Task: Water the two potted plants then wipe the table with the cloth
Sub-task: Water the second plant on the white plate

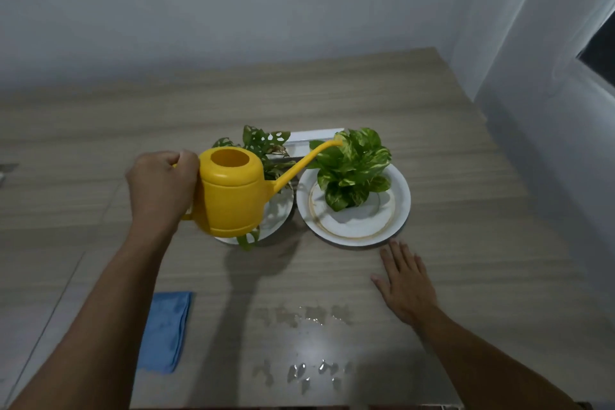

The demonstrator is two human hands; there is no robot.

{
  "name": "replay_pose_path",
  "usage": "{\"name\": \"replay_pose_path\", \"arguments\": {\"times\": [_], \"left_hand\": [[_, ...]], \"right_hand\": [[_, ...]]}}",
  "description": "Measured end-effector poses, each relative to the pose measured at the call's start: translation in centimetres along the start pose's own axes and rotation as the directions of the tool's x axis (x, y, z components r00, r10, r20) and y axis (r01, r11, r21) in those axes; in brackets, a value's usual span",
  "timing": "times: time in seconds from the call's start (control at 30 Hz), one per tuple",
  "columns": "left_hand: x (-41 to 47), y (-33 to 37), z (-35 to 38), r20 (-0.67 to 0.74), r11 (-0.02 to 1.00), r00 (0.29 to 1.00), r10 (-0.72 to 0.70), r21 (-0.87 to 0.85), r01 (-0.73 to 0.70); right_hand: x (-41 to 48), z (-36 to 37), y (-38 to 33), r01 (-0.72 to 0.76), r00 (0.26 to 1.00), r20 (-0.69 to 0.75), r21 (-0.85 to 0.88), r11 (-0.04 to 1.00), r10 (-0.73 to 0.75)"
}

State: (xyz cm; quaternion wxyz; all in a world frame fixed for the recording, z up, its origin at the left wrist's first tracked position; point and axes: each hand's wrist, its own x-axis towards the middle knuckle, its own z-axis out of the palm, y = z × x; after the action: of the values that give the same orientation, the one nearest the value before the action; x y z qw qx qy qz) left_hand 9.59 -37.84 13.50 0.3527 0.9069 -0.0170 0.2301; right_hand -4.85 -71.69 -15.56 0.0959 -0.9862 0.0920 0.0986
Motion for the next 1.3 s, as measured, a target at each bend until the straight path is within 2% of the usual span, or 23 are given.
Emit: {"name": "replay_pose_path", "arguments": {"times": [0.17,0.47,1.3], "left_hand": [[0.7,1.5,0.4,0.019,0.994,0.999,0.041,0.104,-0.042],[2.3,2.5,1.1,0.052,0.987,0.997,0.052,0.148,-0.059],[5.1,3.1,1.4,0.071,0.977,0.993,0.098,0.183,-0.109]], "right_hand": [[-0.6,1.2,0.5,-0.001,1.0,-0.017,0.02,1.0,0.001],[-0.5,1.9,0.8,0.007,0.998,-0.064,0.046,0.999,-0.004],[-0.4,2.8,1.1,0.009,0.994,-0.109,0.013,1.0,-0.008]]}}
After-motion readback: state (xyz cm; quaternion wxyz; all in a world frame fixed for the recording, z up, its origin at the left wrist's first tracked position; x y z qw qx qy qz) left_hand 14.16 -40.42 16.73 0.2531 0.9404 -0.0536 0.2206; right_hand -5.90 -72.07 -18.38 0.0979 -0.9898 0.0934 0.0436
